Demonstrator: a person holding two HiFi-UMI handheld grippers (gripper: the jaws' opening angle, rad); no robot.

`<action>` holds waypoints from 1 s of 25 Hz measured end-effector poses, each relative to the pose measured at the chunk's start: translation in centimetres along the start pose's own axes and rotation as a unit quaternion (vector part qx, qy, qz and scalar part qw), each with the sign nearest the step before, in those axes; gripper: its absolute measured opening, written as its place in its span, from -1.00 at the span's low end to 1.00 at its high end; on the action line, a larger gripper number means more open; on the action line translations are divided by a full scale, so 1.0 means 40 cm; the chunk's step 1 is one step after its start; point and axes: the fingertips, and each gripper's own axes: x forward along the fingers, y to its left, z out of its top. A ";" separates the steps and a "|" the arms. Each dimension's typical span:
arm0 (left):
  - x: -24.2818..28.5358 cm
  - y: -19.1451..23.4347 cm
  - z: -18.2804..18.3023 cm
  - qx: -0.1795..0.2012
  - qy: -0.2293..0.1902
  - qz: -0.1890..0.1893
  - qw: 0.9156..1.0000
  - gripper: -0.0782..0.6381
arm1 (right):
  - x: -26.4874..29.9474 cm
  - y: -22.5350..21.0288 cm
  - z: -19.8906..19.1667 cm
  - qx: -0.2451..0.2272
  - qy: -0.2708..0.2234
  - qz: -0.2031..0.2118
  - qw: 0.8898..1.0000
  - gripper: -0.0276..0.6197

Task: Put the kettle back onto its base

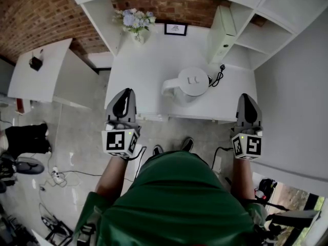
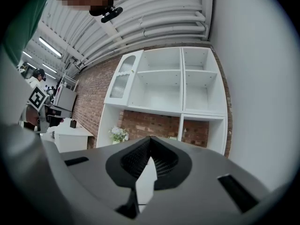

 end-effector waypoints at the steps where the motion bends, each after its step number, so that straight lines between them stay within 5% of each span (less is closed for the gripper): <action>1: 0.001 -0.004 -0.001 -0.001 0.002 0.001 1.000 -0.67 | -0.002 -0.005 0.000 -0.001 0.000 0.000 1.000 -0.85; 25: 0.030 -0.081 -0.015 0.020 0.014 0.017 1.000 -0.67 | -0.011 -0.099 -0.041 0.006 -0.002 0.006 1.000 -0.85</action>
